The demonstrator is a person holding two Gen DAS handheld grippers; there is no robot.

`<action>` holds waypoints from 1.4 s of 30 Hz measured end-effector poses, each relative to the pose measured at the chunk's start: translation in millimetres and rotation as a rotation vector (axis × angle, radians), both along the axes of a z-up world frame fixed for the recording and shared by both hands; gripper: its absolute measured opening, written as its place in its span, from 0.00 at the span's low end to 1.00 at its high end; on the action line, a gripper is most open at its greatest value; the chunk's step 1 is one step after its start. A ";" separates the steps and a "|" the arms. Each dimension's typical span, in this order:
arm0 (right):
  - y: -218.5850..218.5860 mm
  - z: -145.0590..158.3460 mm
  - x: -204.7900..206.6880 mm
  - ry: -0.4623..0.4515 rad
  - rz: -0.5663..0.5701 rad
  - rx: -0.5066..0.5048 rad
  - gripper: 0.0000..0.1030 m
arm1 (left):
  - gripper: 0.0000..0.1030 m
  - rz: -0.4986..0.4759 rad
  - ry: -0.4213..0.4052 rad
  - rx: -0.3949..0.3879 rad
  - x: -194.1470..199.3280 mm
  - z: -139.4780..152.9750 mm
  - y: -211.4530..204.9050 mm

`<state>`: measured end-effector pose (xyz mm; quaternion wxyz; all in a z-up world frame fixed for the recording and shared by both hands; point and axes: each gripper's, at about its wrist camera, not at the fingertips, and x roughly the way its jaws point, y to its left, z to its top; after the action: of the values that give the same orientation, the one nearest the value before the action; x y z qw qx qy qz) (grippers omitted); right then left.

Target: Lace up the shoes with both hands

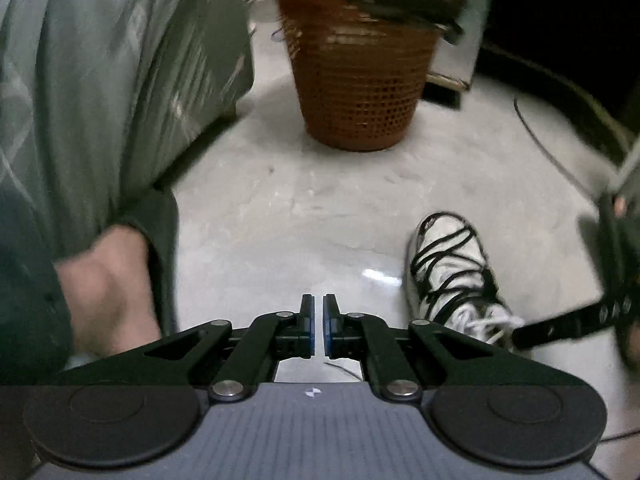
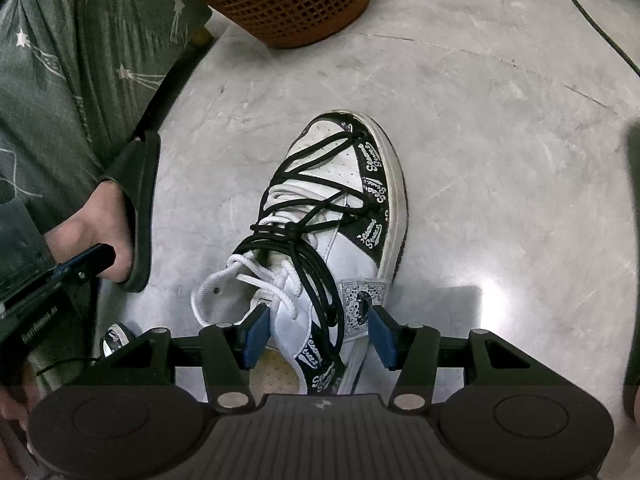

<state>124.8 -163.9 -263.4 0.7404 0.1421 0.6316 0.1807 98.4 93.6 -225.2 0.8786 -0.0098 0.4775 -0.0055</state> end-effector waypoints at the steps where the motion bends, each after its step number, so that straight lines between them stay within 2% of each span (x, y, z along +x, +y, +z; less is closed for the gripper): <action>1: -1.0 -0.5 0.4 0.001 -0.002 0.004 0.55 | 0.09 0.009 0.011 -0.030 0.9 -2.3 3.8; 2: -1.8 -0.8 0.4 0.001 -0.003 0.007 0.56 | 0.14 0.009 0.023 -0.040 1.2 -5.3 5.5; 3: -2.7 -1.1 0.4 0.000 -0.005 0.010 0.56 | 0.23 -0.013 0.038 -0.003 0.1 -10.3 2.4; 5: -4.0 -1.8 -0.2 -0.004 -0.001 0.016 0.56 | 0.25 -0.068 0.072 0.076 -2.2 -21.3 -4.7; 6: -4.2 -2.4 -0.5 -0.007 0.002 0.018 0.57 | 0.25 -0.124 0.096 0.126 -3.4 -29.8 -11.0; 9: -5.0 -2.6 -1.9 -0.028 0.021 0.018 0.58 | 0.27 -0.358 0.167 0.277 -8.6 -58.7 -35.6; 13: -4.8 -2.3 -4.0 -0.050 0.035 0.012 0.60 | 0.28 -0.719 0.177 0.493 -24.1 -89.6 -70.3; 15: -4.3 -3.8 -4.3 -0.047 0.034 0.012 0.60 | 0.28 -0.822 0.184 0.550 -28.2 -101.6 -76.2; 18: -3.9 -6.0 -5.5 -0.044 0.045 0.014 0.60 | 0.28 -0.900 0.175 0.532 -28.6 -108.7 -77.6; 22: -13.0 -6.0 -8.5 -0.060 0.054 0.055 0.60 | 0.28 -0.976 0.129 0.471 -26.8 -110.6 -82.1; 26: -22.1 -4.8 -12.2 -0.086 0.059 0.078 0.60 | 0.28 -0.980 0.112 0.438 -21.2 -113.2 -80.5; 35: -19.2 -9.9 -12.4 -0.067 0.063 0.061 0.60 | 0.27 -1.022 0.103 0.339 -14.4 -117.1 -74.2; 37: -20.1 -11.6 -13.3 -0.063 0.061 0.057 0.60 | 0.18 -1.009 0.125 0.317 -11.8 -121.3 -75.9; 38: -20.6 -12.2 -13.6 -0.061 0.064 0.056 0.60 | 0.07 -0.998 0.145 0.299 -9.8 -122.4 -76.2; 42: -23.9 -14.3 -16.5 -0.053 0.071 0.044 0.60 | 0.00 -0.980 0.222 0.212 -9.2 -122.4 -78.6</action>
<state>108.2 -187.8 -277.7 0.7469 0.1313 0.6121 0.2244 89.2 14.9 -347.6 0.7130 0.3038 0.5144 -0.3672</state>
